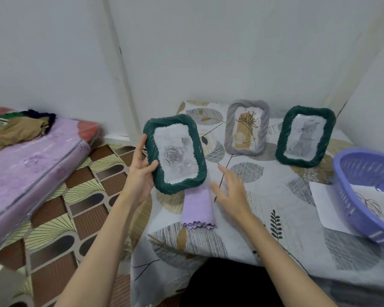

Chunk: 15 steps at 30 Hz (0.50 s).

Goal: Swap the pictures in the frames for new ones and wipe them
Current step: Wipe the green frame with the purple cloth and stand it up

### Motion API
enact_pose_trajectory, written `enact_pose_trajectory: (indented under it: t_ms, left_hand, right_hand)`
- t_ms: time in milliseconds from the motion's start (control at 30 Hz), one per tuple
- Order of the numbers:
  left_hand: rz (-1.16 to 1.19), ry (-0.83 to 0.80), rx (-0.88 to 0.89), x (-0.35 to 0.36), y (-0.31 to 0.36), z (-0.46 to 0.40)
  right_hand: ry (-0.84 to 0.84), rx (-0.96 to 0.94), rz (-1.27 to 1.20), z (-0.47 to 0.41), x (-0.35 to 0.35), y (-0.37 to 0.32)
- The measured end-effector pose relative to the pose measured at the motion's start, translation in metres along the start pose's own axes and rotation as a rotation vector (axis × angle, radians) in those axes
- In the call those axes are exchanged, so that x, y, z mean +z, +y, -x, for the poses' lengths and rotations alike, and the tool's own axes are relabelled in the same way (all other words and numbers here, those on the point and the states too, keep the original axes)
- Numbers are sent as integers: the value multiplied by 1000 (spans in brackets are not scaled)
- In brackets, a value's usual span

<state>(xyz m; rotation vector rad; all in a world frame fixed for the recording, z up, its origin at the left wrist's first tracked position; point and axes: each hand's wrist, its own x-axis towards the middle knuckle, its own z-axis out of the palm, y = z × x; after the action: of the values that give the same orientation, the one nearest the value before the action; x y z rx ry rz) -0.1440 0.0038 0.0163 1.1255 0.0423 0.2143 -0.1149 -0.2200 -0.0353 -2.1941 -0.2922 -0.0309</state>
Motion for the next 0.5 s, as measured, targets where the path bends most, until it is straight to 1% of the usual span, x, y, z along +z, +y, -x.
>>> enact_pose_trajectory:
  t_ms: [67, 100, 133, 233, 300, 500]
  left_hand:
    - [-2, -64, -41, 1, -5, 5]
    - [1, -107, -67, 5, -7, 5]
    - [5, -151, -93, 10, -9, 6]
    - [9, -257, -149, 29, -16, 4]
    - [0, -300, -160, 42, -20, 4]
    - [39, -380, -185, 65, -33, 7]
  right_hand:
    - [31, 63, -386, -5, -18, -13]
    - [18, 84, -508, -9, -28, -17]
    - [-5, 99, -571, -14, -37, -18]
    - [-86, 90, -600, -21, -57, -18]
    - [-119, 80, -693, -20, -65, -17]
    - [-62, -23, -753, -9, -84, -10]
